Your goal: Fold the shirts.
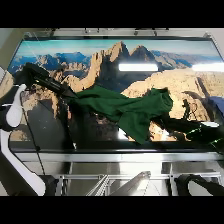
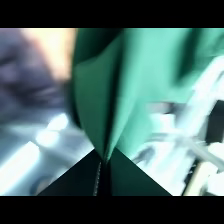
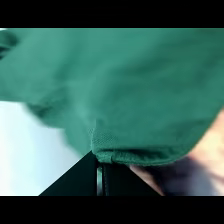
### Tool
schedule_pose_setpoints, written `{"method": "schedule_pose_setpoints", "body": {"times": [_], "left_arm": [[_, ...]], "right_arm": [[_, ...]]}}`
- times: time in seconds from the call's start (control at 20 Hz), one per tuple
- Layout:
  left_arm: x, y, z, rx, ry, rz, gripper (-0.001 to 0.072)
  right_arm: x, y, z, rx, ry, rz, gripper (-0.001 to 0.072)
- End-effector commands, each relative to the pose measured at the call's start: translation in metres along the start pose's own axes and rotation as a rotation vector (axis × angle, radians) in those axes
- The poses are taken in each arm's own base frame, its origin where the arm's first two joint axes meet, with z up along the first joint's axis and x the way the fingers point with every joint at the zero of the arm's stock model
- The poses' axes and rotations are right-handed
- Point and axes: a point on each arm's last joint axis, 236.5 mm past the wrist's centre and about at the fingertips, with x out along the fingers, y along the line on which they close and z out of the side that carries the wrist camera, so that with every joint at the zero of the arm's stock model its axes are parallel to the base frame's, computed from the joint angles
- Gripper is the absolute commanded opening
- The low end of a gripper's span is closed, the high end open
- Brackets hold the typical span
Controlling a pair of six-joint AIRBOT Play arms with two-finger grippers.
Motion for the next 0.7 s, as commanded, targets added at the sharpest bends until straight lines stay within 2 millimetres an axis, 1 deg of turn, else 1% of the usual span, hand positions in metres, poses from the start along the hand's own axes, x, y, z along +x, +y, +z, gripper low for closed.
{"method": "schedule_pose_setpoints", "body": {"times": [0.0, 0.05, 0.1, 0.15, 0.2, 0.25, 0.3, 0.35, 0.4, 0.45, 0.5, 0.55, 0.6, 0.65], "left_arm": [[-0.057, -0.116, 0.013, 0.206, -0.166, -0.225, 0.0026], [-0.075, -0.161, 0.009, 0.314, -0.21, -0.273, 0.0027], [-0.093, -0.205, 0.002, 0.417, -0.269, -0.306, 0.0027], [-0.109, -0.248, -0.013, 0.519, -0.322, -0.313, 0.0027], [-0.116, -0.28, -0.034, 0.612, -0.342, -0.275, 0.0027], [-0.119, -0.311, -0.058, 0.677, -0.356, -0.242, 0.0027], [-0.12, -0.34, -0.088, 0.74, -0.376, -0.205, 0.0027], [-0.119, -0.363, -0.116, 0.785, -0.401, -0.17, 0.0027], [-0.117, -0.38, -0.141, 0.792, -0.453, -0.125, 0.0027], [-0.117, -0.389, -0.155, 0.766, -0.536, -0.072, 0.0027], [-0.119, -0.396, -0.166, 0.736, -0.653, -0.016, 0.0027], [-0.121, -0.401, -0.176, 0.717, -0.755, 0.033, 0.0027], [-0.124, -0.403, -0.185, 0.72, -0.848, 0.099, 0.0027], [-0.127, -0.404, -0.189, 0.708, -0.909, 0.142, 0.0028]], "right_arm": [[-0.04, 0.085, -0.001, -0.18, -0.024, 0.236, 0.0021], [-0.074, 0.138, 0.002, -0.298, -0.086, 0.396, 0.0022], [-0.112, 0.184, 0.005, -0.401, -0.173, 0.535, 0.0022], [-0.155, 0.227, 0.005, -0.522, -0.279, 0.647, 0.0022], [-0.195, 0.261, 0.0, -0.653, -0.387, 0.689, 0.0022], [-0.22, 0.283, -0.007, -0.771, -0.471, 0.655, 0.0021], [-0.239, 0.3, -0.018, -0.895, -0.549, 0.583, 0.0021], [-0.251, 0.312, -0.028, -0.946, -0.598, 0.522, 0.0021], [-0.259, 0.321, -0.037, -0.98, -0.638, 0.447, 0.002], [-0.265, 0.332, -0.041, -1.028, -0.689, 0.381, 0.002], [-0.273, 0.344, -0.046, -1.053, -0.733, 0.367, 0.002], [-0.283, 0.361, -0.056, -1.088, -0.77, 0.38, 0.002], [-0.289, 0.374, -0.065, -1.129, -0.782, 0.388, 0.002], [-0.297, 0.385, -0.07, -1.16, -0.806, 0.388, 0.002]]}}
